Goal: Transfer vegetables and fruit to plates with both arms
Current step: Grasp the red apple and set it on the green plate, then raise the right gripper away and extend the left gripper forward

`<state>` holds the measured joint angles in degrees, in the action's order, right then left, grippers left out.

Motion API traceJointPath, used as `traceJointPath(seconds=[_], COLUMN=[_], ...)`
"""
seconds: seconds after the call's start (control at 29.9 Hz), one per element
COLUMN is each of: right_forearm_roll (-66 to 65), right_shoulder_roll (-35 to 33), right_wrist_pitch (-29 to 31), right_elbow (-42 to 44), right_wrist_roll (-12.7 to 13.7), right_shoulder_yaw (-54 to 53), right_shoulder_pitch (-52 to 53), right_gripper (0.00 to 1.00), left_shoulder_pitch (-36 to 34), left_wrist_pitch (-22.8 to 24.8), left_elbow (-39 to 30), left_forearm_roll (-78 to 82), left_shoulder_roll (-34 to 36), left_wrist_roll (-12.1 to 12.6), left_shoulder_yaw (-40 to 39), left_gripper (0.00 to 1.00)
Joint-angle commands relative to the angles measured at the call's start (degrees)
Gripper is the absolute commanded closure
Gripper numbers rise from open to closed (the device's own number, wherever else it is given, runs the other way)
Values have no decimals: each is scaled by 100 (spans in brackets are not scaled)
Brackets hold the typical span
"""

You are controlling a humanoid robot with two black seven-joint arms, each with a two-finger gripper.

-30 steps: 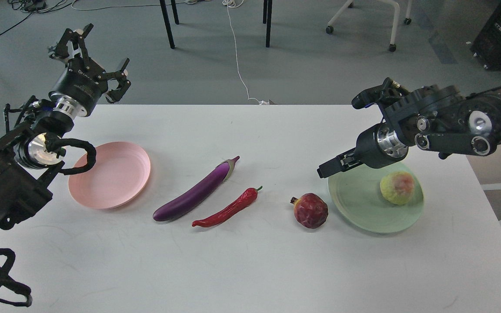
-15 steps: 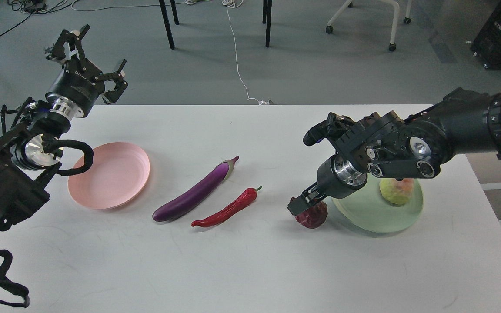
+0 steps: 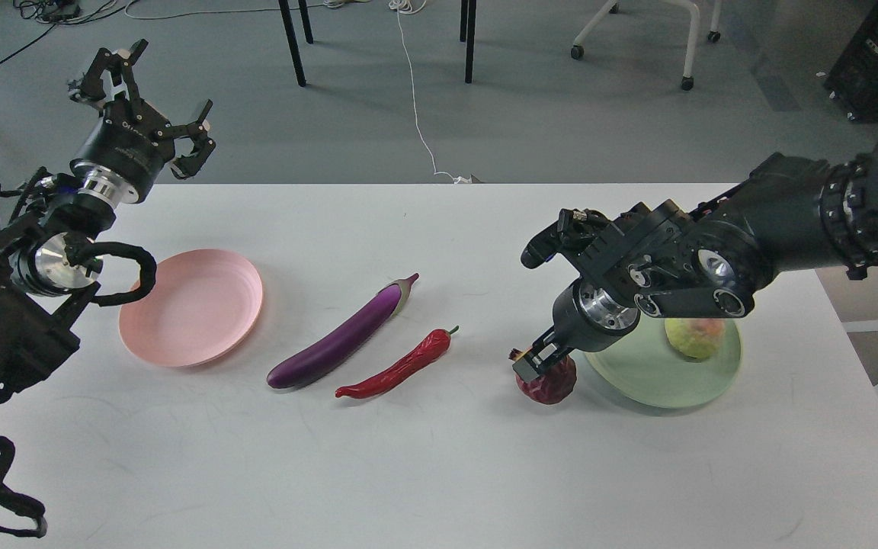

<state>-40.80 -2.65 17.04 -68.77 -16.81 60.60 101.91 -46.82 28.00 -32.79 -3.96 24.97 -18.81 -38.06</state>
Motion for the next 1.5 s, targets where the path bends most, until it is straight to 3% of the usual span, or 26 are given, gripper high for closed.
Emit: traceJointPath(seconds=[0.0,0.27,0.37,0.6,0.7,0.9,1.07,1.3,1.47], right_forearm_roll=[-15,-709,-850,-850,-868,-798,-745,-306,-288], right_shoulder_roll=[-410,-1483,-1852,-2151,-2160,-2116,-2160,-2906,-3548], right_wrist_pitch=[0,36,36,36,36,36,18,-26,-17], right_elbow=[13,-31,-5,-4,4,-13,39,601,1093], right_wrist_roll=[37,55,20,-7,-7,134,160,142,116], right_shoulder_yaw=[-207,92,119,66,74,66,-30,-1760,-3631], right_shoulder_pitch=[293,242,-109,-558,-603,-629,-629,-892,-1594], right_gripper=[56,54,45,41,32,3,2,2,2], left_shoulder_pitch=[-2,-2,-2,-2,-11,-29,-29,-38,-292], left_wrist_pitch=[0,0,0,0,-13,-40,-40,0,0], left_elbow=[1,1,1,1,1,-8,-8,-61,-114], left_forearm_roll=[0,0,0,9,9,9,9,184,1185], left_shoulder_roll=[-18,-36,-36,-62,-62,-71,-71,-27,-53], left_wrist_roll=[17,44,44,53,53,53,53,70,132], left_shoulder_yaw=[-8,1,1,1,1,1,1,18,124], left_gripper=[2,2,2,2,2,2,2,2,2])
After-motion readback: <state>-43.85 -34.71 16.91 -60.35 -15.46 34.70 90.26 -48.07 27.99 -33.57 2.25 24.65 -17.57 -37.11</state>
